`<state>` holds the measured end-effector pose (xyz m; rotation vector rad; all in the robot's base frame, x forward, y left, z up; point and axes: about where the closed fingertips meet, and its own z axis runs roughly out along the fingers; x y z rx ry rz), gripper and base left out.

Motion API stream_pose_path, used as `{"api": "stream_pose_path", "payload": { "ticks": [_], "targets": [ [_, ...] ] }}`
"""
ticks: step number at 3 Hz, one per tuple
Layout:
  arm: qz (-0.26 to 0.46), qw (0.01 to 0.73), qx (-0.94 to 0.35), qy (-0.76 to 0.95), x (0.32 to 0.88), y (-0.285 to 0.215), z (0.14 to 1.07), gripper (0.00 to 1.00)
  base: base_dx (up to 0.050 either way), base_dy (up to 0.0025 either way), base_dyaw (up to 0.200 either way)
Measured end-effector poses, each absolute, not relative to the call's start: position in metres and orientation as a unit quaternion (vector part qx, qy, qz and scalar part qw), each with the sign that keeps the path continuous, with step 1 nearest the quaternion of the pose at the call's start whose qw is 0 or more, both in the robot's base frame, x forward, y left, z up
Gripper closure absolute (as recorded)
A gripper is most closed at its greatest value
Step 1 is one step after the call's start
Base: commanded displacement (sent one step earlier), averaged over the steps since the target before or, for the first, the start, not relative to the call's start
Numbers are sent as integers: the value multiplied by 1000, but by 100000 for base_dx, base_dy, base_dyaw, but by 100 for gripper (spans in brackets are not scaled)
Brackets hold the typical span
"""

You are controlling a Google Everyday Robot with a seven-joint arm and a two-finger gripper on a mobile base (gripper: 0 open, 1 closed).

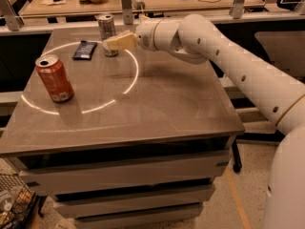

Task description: Move redbull can near rxbar blueberry

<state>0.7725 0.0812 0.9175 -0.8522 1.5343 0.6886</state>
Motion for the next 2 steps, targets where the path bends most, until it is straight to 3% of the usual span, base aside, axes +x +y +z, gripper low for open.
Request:
{"api": "stream_pose_path", "payload": {
  "ticks": [2],
  "targets": [
    [292,589,-351,667,806,102,903,0,0,0,0]
  ]
}}
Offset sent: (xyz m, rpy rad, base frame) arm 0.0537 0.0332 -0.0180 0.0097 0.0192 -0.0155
